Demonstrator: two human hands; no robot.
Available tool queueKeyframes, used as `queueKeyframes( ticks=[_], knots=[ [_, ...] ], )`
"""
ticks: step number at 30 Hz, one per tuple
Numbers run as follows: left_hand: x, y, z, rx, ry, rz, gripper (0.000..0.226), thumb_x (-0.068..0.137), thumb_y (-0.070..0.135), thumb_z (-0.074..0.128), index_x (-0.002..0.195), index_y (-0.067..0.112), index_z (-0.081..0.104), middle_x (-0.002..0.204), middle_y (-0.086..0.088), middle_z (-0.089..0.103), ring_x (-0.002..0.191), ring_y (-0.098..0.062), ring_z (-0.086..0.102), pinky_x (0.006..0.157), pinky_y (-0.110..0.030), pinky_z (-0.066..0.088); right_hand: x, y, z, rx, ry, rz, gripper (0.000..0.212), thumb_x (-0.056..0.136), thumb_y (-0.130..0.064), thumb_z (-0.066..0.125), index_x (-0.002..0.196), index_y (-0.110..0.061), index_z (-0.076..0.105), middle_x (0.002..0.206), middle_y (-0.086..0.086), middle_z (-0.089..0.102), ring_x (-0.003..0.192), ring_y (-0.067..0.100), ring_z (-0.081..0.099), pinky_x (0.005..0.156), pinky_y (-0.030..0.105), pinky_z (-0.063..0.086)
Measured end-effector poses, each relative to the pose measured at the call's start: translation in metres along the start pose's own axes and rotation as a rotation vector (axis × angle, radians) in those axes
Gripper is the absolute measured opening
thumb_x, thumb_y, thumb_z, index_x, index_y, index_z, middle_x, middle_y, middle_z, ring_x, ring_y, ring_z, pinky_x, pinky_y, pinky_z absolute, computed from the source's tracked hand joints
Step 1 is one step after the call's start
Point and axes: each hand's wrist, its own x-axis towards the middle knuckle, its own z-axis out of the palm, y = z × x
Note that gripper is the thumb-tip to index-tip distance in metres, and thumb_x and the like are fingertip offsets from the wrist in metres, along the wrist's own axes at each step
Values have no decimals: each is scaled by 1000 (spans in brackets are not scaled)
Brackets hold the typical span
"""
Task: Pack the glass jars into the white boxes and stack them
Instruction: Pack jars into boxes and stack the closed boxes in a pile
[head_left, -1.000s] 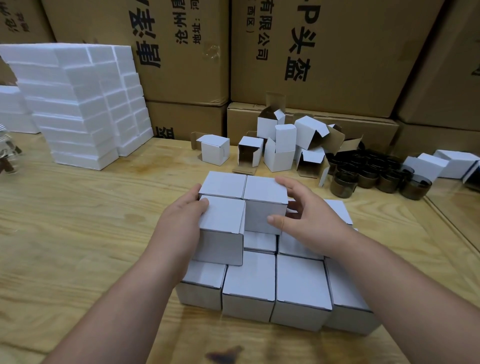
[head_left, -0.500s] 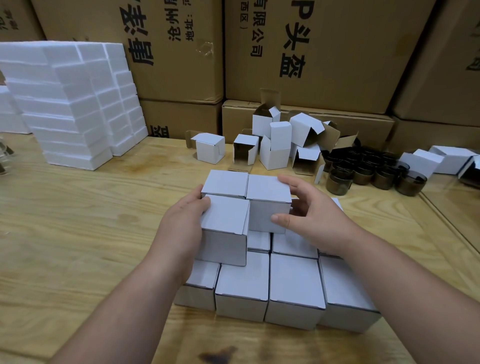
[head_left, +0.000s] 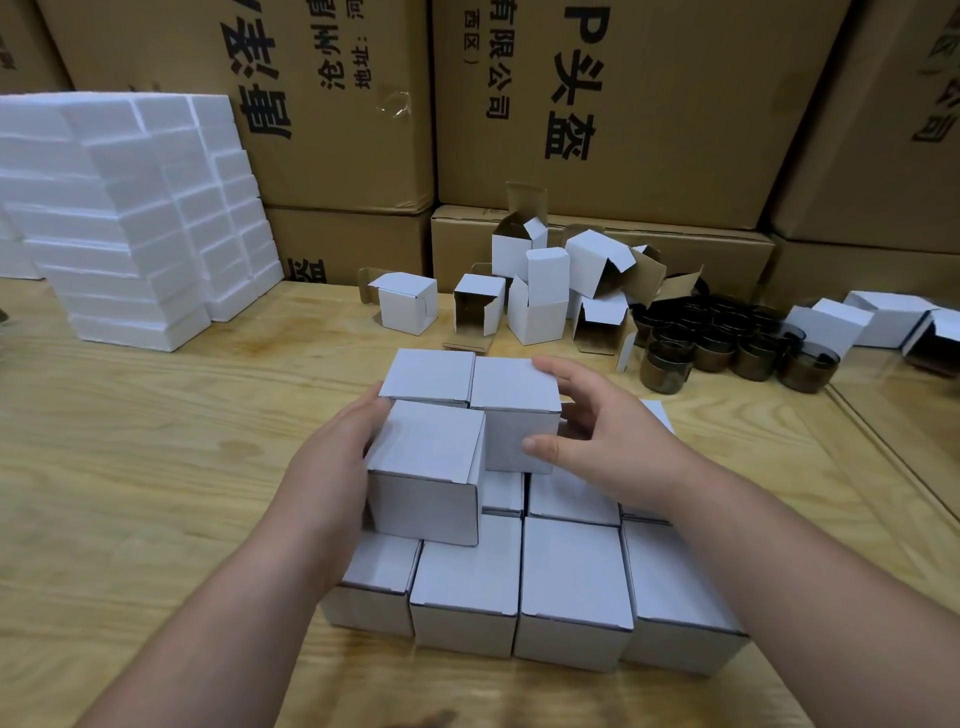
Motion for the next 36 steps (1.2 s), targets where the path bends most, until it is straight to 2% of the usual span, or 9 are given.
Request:
queueKeyframes(
  ticks=[3, 6, 8, 10, 13, 15, 21, 27, 36],
  knots=[
    [-6, 6, -9, -38, 7, -15, 50, 65, 66, 65, 107, 42, 79, 119, 16, 75, 106, -3, 72, 100, -41, 49, -2, -3, -7, -5, 38, -8, 79, 70, -63, 78, 141, -56, 44, 143, -24, 54, 130, -9, 50, 108, 23, 46],
    [-7, 11, -19, -30, 28, 51, 69, 59, 70, 64, 122, 42, 68, 131, 25, 67, 123, 7, 60, 116, -33, 36, -5, -4, -21, 21, 138, -10, 68, 69, -72, 70, 132, -60, 46, 140, -22, 57, 127, -4, 55, 111, 38, 47],
    [-12, 10, -15, 12, -1, 67, 65, 65, 68, 66, 127, 50, 64, 131, 32, 63, 122, 11, 58, 108, -29, 40, -6, -3, -25, -10, 99, -15, 72, 68, -71, 72, 134, -59, 46, 139, -24, 57, 125, -4, 56, 108, 39, 49],
    [-16, 10, -5, 70, -37, 68, 31, 84, 46, 69, 110, 64, 67, 120, 40, 65, 111, 15, 61, 92, -24, 43, -7, -4, -22, -71, 1, -15, 82, 66, -66, 76, 140, -59, 42, 140, -29, 54, 125, -5, 55, 105, 35, 51],
    [-13, 1, -1, 83, -68, 108, 59, 101, 12, 53, 91, 68, 71, 115, 40, 67, 102, 16, 65, 91, -27, 46, -7, -9, -11, -121, -42, -10, 82, 63, -65, 77, 134, -72, 37, 132, -44, 49, 125, -8, 52, 99, 22, 51],
    [-11, -2, 1, 69, -17, 94, 61, 101, 12, 50, 90, 68, 71, 113, 41, 67, 100, 18, 64, 92, -29, 46, -7, -12, -4, -162, -3, -10, 89, 59, -71, 76, 134, -76, 30, 137, -46, 43, 131, -12, 43, 105, 17, 41],
    [-11, -2, 5, 83, 17, 90, 44, 81, 34, 51, 103, 67, 70, 109, 34, 71, 94, 10, 69, 77, -34, 50, -3, -26, 15, -545, 115, -117, 102, 59, -85, 59, 150, -57, 21, 165, -25, 9, 153, 4, 7, 125, 38, 13],
    [-14, -2, 4, 64, 117, 62, 46, 78, 42, 53, 115, 66, 66, 114, 38, 68, 106, 7, 66, 86, -34, 52, 1, -30, 26, -603, 190, -233, 66, 78, -62, 75, 137, -38, 57, 160, -11, 35, 150, 10, 20, 127, 41, 2],
    [-11, -5, 10, 92, 136, 108, 42, 103, 28, 49, 106, 65, 70, 103, 40, 69, 91, 15, 66, 73, -24, 50, -3, -35, 31, -458, 126, -213, 49, 86, -40, 78, 131, -33, 60, 150, -14, 39, 143, 5, 26, 118, 43, 32]
  ],
)
